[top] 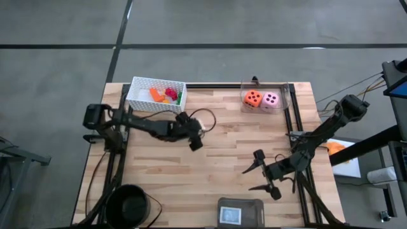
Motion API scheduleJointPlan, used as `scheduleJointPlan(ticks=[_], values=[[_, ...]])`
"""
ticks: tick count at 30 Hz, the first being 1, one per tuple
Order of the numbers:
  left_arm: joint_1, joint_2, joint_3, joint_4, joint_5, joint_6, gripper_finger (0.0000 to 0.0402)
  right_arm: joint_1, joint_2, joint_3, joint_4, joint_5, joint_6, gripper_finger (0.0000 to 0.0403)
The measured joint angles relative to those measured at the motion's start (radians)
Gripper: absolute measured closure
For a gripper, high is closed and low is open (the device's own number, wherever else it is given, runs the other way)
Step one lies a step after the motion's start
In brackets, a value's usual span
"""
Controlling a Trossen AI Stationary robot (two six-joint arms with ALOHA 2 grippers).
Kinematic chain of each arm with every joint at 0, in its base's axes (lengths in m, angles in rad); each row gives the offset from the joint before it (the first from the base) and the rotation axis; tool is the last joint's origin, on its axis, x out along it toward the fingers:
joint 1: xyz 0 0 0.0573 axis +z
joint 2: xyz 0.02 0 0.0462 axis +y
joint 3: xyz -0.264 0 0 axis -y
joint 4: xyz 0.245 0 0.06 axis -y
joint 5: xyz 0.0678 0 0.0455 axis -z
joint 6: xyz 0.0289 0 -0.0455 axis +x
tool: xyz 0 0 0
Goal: Pick & Place Toys
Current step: Put the yellow game card into the gray bin
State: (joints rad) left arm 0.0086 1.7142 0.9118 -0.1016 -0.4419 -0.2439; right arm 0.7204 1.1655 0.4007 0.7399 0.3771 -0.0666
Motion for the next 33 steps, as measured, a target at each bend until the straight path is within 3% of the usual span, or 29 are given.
scheduleJointPlan(ticks=[8, 13, 22, 28, 33], values=[[0.110, 0.079, 0.148, -0.199, 0.022, 0.008, 0.0051, 0.000, 0.002, -0.035, 0.000, 0.000, -0.008, 0.0106], [0.136, 0.136, 0.192, -0.222, 0.035, 0.007, 0.0044, -0.001, 0.037, -0.038, 0.007, 0.000, -0.005, 0.0106], [0.146, 0.190, 0.225, -0.330, 0.050, -0.079, 0.0083, -0.003, 0.047, -0.043, 0.008, 0.004, 0.011, 0.0106], [0.133, 0.197, 0.210, -0.344, 0.161, -0.109, 0.0119, -0.003, 0.047, -0.039, 0.008, 0.004, 0.011, 0.0106], [0.059, 0.197, 0.207, -0.324, 0.224, -0.121, 0.0136, -0.003, 0.047, -0.034, 0.008, 0.004, 0.011, 0.0106]])
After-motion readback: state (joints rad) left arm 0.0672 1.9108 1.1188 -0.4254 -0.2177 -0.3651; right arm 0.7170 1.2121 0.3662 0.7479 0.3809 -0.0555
